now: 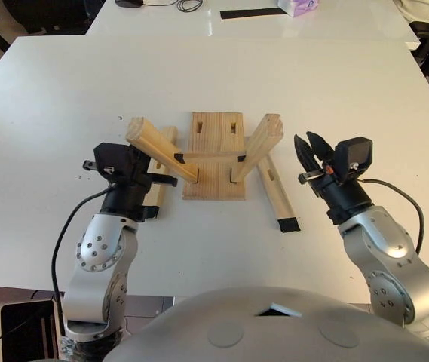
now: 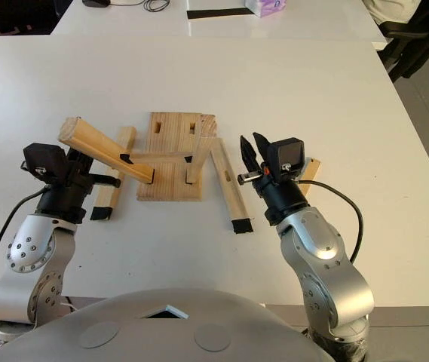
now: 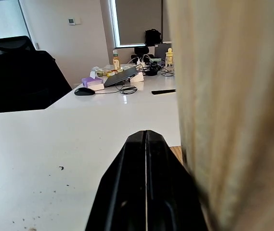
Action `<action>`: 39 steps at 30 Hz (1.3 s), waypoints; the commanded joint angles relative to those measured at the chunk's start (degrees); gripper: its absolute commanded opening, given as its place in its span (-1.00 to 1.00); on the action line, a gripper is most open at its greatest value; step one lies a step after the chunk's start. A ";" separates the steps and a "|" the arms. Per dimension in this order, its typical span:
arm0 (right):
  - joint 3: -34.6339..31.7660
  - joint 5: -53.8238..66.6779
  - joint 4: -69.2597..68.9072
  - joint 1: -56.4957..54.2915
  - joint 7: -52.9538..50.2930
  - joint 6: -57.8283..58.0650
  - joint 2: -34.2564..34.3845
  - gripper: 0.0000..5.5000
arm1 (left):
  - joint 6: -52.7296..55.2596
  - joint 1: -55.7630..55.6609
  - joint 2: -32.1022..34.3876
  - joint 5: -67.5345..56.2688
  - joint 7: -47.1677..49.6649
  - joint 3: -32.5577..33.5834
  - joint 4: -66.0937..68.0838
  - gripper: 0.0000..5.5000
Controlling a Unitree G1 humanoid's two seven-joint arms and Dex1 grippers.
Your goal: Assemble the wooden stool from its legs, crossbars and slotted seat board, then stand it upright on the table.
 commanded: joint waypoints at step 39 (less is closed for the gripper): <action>2.89 -3.50 -2.31 -3.23 0.53 2.81 -2.64 -1.00 | 8.02 -5.22 -0.54 -1.36 -0.14 3.59 -3.28 -1.00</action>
